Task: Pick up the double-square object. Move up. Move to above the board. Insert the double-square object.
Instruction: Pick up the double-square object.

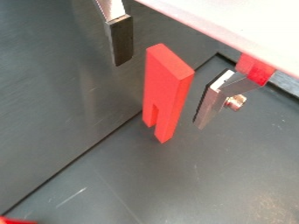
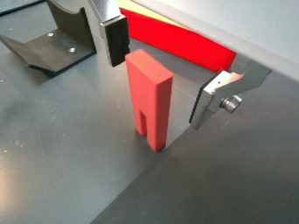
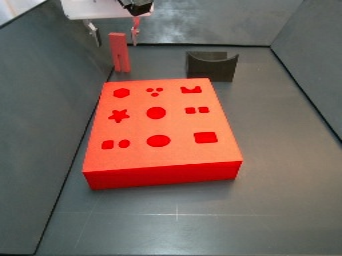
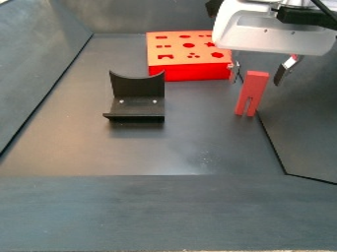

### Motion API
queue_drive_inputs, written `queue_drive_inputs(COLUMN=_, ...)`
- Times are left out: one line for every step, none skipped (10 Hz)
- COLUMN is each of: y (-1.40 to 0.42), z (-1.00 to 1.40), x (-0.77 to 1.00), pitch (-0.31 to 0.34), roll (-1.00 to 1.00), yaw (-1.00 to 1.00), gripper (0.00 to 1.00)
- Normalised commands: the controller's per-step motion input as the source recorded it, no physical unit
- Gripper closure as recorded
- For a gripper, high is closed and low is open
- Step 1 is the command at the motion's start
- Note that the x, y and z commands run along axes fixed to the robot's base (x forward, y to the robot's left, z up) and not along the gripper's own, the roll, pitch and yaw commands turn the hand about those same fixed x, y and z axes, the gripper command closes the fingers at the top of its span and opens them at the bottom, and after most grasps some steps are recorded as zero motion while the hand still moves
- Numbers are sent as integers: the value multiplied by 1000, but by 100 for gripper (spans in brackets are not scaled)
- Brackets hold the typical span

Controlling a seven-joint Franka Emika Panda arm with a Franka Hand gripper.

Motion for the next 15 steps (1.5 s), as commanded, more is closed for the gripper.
queue_drive_inputs(y=0, z=0, x=0, pitch=11, roll=0, yaw=0, gripper=0)
queue_drive_inputs(y=0, z=0, x=0, pitch=4, roll=0, yaw=0, gripper=0)
queue_drive_inputs(y=0, z=0, x=0, pitch=0, roll=0, yaw=0, gripper=100)
queue_drive_inputs(y=0, z=0, x=0, pitch=0, roll=0, yaw=0, gripper=100)
queue_drive_inputs(y=0, z=0, x=0, pitch=0, roll=0, yaw=0, gripper=100)
queue_drive_inputs(y=0, z=0, x=0, pitch=0, roll=0, yaw=0, gripper=100)
queue_drive_inputs(y=0, z=0, x=0, pitch=0, roll=0, yaw=0, gripper=100)
queue_drive_inputs(y=0, z=0, x=0, pitch=0, roll=0, yaw=0, gripper=100)
queue_drive_inputs(y=0, z=0, x=0, pitch=0, roll=0, yaw=0, gripper=100)
queue_drive_inputs(y=0, z=0, x=0, pitch=0, roll=0, yaw=0, gripper=100)
queue_drive_inputs(y=0, z=0, x=0, pitch=0, roll=0, yaw=0, gripper=100)
queue_drive_inputs(y=0, z=0, x=0, pitch=0, roll=0, yaw=0, gripper=100)
queue_drive_inputs(y=0, z=0, x=0, pitch=0, roll=0, yaw=0, gripper=100)
queue_drive_inputs(y=0, z=0, x=0, pitch=0, roll=0, yaw=0, gripper=100)
queue_drive_inputs(y=0, z=0, x=0, pitch=0, roll=0, yaw=0, gripper=100)
